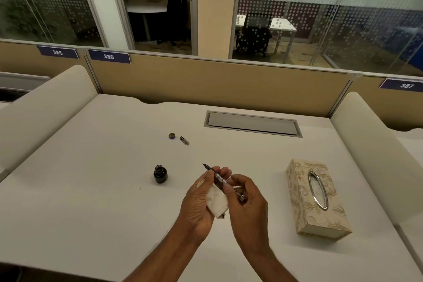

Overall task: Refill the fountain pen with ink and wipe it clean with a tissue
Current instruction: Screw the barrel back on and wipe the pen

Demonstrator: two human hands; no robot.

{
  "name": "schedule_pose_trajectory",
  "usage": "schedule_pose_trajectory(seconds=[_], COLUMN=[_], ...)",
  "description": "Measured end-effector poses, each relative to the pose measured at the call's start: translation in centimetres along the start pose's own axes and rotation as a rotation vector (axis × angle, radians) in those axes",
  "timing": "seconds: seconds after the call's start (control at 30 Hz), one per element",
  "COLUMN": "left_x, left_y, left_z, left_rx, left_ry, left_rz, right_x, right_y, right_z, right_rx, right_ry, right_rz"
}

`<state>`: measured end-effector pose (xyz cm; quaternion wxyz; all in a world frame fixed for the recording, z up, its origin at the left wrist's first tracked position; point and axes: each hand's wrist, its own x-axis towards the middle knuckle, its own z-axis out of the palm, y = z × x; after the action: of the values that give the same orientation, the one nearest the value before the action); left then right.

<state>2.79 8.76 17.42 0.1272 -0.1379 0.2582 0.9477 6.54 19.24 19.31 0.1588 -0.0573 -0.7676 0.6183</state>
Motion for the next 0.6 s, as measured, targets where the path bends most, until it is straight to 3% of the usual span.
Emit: schedule_pose_trajectory(seconds=[0.6], left_x=[0.02], left_y=[0.04], left_z=[-0.82], left_rx=[0.037], left_ry=[-0.026], left_rz=[0.016], right_x=[-0.21], right_y=[-0.52], right_z=[0.20], right_rx=[-0.024], right_ry=[-0.017], right_rz=[0.013])
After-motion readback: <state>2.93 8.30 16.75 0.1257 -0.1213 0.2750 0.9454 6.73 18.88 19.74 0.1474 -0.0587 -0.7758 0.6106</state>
